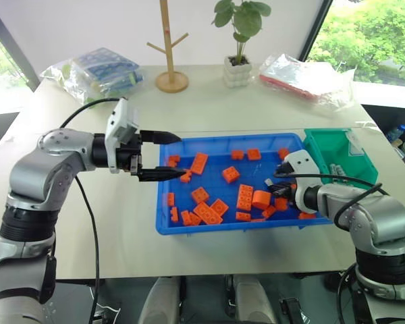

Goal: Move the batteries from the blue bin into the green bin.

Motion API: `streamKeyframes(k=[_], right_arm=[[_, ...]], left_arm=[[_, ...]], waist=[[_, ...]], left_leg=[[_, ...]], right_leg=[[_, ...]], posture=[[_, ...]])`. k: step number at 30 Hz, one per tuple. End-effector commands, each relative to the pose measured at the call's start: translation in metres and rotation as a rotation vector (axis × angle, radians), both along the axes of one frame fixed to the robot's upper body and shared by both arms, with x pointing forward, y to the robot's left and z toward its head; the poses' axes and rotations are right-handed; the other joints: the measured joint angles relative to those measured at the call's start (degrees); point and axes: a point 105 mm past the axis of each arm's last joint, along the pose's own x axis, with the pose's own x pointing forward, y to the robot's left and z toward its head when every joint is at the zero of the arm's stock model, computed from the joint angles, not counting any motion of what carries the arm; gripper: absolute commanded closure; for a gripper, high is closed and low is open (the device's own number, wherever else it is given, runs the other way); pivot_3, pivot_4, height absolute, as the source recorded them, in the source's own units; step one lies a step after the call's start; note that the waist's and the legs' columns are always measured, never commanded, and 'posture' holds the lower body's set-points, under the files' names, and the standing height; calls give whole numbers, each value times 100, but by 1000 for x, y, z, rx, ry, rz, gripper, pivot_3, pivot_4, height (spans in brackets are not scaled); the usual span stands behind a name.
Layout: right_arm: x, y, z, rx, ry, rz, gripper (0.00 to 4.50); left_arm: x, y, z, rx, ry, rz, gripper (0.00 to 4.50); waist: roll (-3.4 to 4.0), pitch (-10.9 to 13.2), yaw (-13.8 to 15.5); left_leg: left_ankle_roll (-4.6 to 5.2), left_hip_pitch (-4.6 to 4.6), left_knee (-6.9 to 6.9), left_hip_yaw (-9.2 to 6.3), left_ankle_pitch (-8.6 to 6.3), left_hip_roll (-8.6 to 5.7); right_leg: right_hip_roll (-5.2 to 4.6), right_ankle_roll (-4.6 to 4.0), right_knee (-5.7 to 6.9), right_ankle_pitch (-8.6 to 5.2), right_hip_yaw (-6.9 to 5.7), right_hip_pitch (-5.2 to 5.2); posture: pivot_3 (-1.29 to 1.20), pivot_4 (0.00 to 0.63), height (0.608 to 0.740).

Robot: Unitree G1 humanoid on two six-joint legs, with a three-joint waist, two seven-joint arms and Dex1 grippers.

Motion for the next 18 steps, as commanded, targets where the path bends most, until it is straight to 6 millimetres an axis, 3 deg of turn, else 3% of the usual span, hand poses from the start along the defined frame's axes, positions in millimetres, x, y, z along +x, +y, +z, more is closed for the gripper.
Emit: streamKeyframes(k=[1,4,9,11,15,18], right_arm=[[6,-3,24,23,-78,4,4447],[16,-14,56,27,-169,-15,4447],[28,-69,118,-21,-318,-154,4447],[28,-87,133,-39,-348,-197,4447],[24,-126,139,-107,-344,-292,4447],[22,-136,126,-107,-310,-310,4447]], left_arm=[[-4,0,15,-22,-59,-13,0],[-4,-1,15,-24,-59,-15,0],[-3,-1,14,-25,-55,-17,0],[-2,-1,14,-25,-53,-17,0],[-2,0,13,-25,-49,-22,0],[-1,-1,13,-24,-49,-28,0]], waist=[[0,0,-4],[4,2,-13],[4,3,8],[4,3,14],[4,3,-4],[3,3,-22]], left_leg=[[0,0,0,0,0,0],[0,0,0,0,0,0],[0,-1,-4,3,0,0],[0,-5,-6,4,0,0],[2,-6,-7,12,-1,0],[2,-4,-6,16,-1,1]], right_leg=[[0,0,0,0,0,0],[0,0,1,0,1,-1],[2,-1,-2,0,-5,-2],[3,-2,-1,-1,-9,-3],[0,-1,-7,0,-7,-3],[0,-1,-6,0,-7,-3]], posture=[[0,150,692],[0,150,692],[0,150,692],[0,150,692],[0,150,692],[0,150,692]])
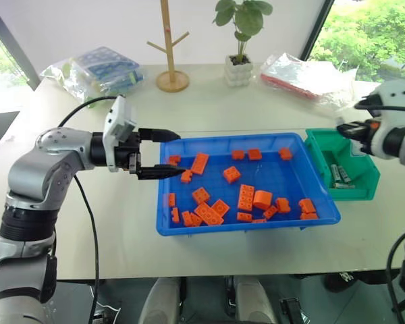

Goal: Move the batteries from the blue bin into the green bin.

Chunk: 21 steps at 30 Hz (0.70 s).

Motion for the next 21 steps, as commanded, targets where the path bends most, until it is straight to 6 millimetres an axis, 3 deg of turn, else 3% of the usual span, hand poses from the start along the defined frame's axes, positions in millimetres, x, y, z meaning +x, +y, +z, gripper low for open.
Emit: streamKeyframes(k=[1,7,11,21], right_arm=[[-2,-9,-3,1,-19,-11,3938],[-4,-13,-15,-10,-20,16,1272],[-21,-11,-5,-37,-46,200,1272],[-93,-16,-7,-142,25,601,1272]], left_arm=[[-2,-2,12,-11,-52,-24,0],[-3,-3,11,-6,-54,-26,0],[-5,2,9,4,-45,-15,0],[-4,25,8,-9,6,56,0]], waist=[[0,0,-19],[0,0,-29],[1,0,19],[0,1,-6]], left_leg=[[0,0,0,0,0,1],[0,0,1,1,0,1],[0,-1,1,0,0,1],[1,27,3,0,-1,8]], right_leg=[[0,0,0,0,0,0],[0,1,2,1,2,-1],[0,1,0,0,1,0],[1,3,-6,-2,0,27]], posture=[[0,150,692],[0,150,692],[0,150,692],[0,150,692]])
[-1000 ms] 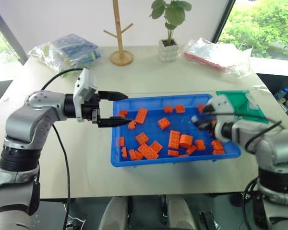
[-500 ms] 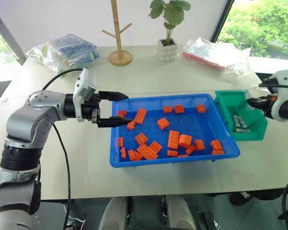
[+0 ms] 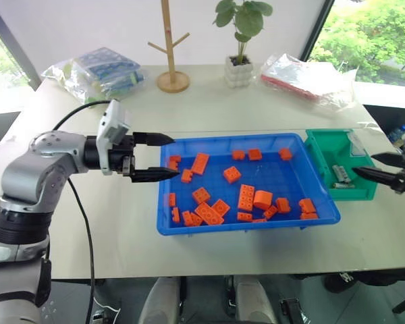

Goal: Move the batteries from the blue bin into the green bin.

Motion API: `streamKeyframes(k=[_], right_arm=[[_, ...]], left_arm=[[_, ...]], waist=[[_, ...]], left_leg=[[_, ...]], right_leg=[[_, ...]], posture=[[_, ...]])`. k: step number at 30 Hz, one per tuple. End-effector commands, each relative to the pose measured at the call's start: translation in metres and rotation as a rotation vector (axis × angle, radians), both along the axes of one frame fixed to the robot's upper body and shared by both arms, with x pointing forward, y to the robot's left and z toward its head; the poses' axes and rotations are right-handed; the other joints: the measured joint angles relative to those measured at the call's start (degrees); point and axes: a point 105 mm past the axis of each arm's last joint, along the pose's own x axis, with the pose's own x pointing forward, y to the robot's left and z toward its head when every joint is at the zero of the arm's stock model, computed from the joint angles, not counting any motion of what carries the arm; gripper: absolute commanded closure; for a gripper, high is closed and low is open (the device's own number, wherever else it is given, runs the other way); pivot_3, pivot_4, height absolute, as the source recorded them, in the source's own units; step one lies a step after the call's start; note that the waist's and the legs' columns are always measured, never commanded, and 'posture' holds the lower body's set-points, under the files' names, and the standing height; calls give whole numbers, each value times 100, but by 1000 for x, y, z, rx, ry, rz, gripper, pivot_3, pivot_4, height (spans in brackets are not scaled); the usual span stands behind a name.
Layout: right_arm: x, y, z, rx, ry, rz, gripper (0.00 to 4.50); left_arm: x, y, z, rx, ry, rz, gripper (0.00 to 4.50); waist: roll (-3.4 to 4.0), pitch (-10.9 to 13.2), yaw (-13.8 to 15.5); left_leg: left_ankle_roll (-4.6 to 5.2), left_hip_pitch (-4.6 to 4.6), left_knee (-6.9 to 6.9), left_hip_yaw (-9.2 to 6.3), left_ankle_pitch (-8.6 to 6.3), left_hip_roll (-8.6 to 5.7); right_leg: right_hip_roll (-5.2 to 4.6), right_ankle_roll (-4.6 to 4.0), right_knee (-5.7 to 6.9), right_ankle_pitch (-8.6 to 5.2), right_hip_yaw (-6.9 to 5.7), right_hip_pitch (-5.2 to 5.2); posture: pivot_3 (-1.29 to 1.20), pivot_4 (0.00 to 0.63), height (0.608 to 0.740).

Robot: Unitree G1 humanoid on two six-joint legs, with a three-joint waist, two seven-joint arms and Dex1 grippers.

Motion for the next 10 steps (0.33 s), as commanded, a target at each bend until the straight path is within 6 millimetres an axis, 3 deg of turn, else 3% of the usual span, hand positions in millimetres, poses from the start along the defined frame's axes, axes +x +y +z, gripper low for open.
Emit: streamKeyframes(k=[1,10], right_arm=[[-16,4,27,-11,-83,106,1272],[-21,10,22,-9,-124,135,1272]], left_arm=[[-3,9,10,-11,-29,13,0],[-1,16,9,6,-38,24,0]], waist=[[1,0,-10],[-1,1,21]], left_leg=[[0,8,0,-1,0,1],[-2,21,-1,-4,-1,7]], right_leg=[[0,0,0,-1,1,5],[-3,-20,-6,-9,3,19]], posture=[[0,150,692],[0,150,692]])
